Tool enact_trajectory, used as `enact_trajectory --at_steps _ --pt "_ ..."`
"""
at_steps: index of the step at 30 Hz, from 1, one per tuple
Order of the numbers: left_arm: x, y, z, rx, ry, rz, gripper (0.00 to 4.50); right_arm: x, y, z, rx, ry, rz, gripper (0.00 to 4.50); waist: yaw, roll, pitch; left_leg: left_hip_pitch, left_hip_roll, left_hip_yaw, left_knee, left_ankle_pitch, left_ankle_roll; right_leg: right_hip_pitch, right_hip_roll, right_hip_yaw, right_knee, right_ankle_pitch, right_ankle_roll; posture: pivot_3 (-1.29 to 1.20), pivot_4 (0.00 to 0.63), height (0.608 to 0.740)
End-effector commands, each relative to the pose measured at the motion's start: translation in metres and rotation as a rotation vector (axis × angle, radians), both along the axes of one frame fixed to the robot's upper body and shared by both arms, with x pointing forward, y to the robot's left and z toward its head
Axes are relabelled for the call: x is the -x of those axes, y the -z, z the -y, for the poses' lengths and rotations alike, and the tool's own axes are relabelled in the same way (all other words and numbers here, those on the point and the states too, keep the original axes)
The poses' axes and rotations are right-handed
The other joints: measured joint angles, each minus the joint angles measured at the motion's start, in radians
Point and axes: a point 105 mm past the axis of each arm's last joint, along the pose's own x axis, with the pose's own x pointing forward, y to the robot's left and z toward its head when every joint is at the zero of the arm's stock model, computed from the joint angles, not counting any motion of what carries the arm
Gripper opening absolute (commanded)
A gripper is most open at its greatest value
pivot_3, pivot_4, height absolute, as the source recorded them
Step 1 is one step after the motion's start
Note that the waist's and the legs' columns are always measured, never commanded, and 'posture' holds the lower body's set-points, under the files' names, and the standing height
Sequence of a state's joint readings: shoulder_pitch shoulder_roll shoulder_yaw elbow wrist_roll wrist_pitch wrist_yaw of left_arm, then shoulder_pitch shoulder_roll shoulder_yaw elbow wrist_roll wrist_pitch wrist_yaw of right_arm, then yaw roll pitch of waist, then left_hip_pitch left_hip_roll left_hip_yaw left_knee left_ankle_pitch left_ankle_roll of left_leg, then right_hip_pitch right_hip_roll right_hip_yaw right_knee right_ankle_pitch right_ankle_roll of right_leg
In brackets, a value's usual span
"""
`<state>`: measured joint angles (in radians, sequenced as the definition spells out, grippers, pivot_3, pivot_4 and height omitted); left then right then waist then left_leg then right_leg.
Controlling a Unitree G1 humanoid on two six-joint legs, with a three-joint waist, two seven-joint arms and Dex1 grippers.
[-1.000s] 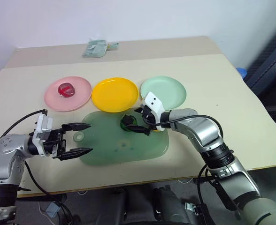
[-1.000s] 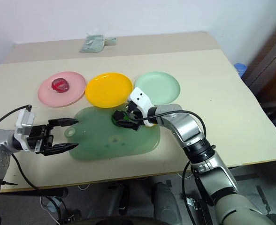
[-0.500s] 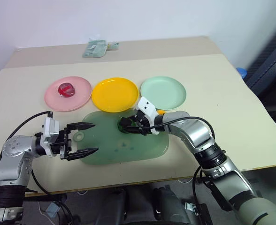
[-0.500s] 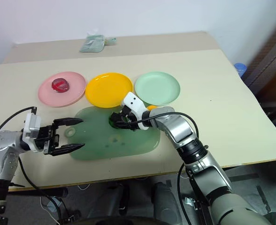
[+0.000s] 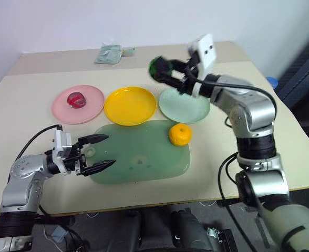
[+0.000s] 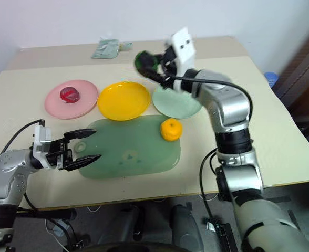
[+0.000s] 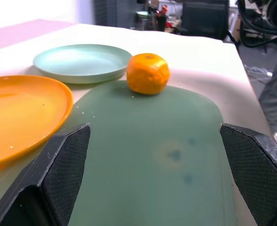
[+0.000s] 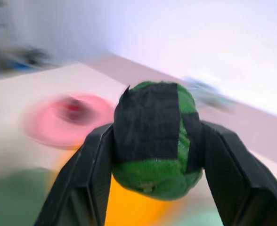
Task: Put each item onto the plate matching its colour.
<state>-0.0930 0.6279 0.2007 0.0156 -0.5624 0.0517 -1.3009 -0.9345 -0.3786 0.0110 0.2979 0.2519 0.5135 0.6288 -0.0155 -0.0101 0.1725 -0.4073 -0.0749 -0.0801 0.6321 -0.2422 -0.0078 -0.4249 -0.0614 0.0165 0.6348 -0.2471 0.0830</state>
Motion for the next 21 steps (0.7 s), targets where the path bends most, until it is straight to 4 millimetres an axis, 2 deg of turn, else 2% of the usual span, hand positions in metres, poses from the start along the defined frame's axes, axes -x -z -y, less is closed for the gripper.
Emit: enact_trajectory --at_steps 1,7,10,12,13,16,21 --pt "-0.002 -0.007 0.009 0.003 0.002 0.051 4.5 -0.023 0.014 0.019 0.021 0.08 0.032 2.72 -0.003 0.001 0.0 0.0 0.0 0.0 0.0 0.0 0.0 -0.001 0.0 0.0 0.001 0.0 0.0 0.0 0.15 0.74" --pt "-0.006 -0.007 0.012 0.013 -0.018 0.059 4.5 -0.043 0.051 0.023 0.046 0.127 -0.021 2.72 -0.022 0.003 0.002 0.0 0.0 0.002 -0.001 0.001 -0.001 -0.004 0.0 0.002 0.004 0.0 0.0 0.0 0.15 0.74" --pt "-0.005 -0.007 0.013 0.016 -0.024 0.061 4.5 -0.046 0.056 0.023 0.022 0.143 -0.032 3.56 -0.027 0.003 0.002 0.0 0.0 0.002 -0.001 0.001 -0.001 -0.004 0.0 0.002 0.005 0.0 0.0 0.0 0.15 0.74" --pt "-0.004 -0.006 0.013 0.015 -0.028 0.056 4.5 -0.047 0.047 0.023 -0.017 0.142 -0.006 4.46 -0.027 0.003 0.002 0.0 0.0 0.002 -0.001 0.001 -0.001 -0.004 0.0 0.002 0.005 0.0 0.0 0.0 0.15 0.74" --pt "-0.004 -0.006 0.012 0.014 -0.03 0.055 4.5 -0.047 0.043 0.024 -0.029 0.141 0.005 4.49 -0.027 0.003 0.002 0.0 0.0 0.002 -0.001 0.001 -0.001 -0.004 0.0 0.002 0.005 0.0 0.0 0.0 0.15 0.74" --pt "-0.002 -0.005 0.011 0.013 -0.033 0.044 4.5 -0.033 0.032 0.02 -0.082 0.034 0.026 4.49 -0.026 0.003 0.002 0.0 0.0 0.002 0.0 0.001 -0.001 -0.004 0.0 0.002 0.005 0.0 0.0 0.0 0.15 0.74" --pt "-0.001 -0.001 0.013 0.016 -0.024 0.026 4.5 0.021 0.034 0.012 -0.138 -0.187 -0.033 4.49 -0.014 0.003 0.002 0.0 0.0 0.001 0.0 0.0 0.0 -0.003 0.0 0.001 0.005 0.0 0.0 0.0 0.15 0.74"
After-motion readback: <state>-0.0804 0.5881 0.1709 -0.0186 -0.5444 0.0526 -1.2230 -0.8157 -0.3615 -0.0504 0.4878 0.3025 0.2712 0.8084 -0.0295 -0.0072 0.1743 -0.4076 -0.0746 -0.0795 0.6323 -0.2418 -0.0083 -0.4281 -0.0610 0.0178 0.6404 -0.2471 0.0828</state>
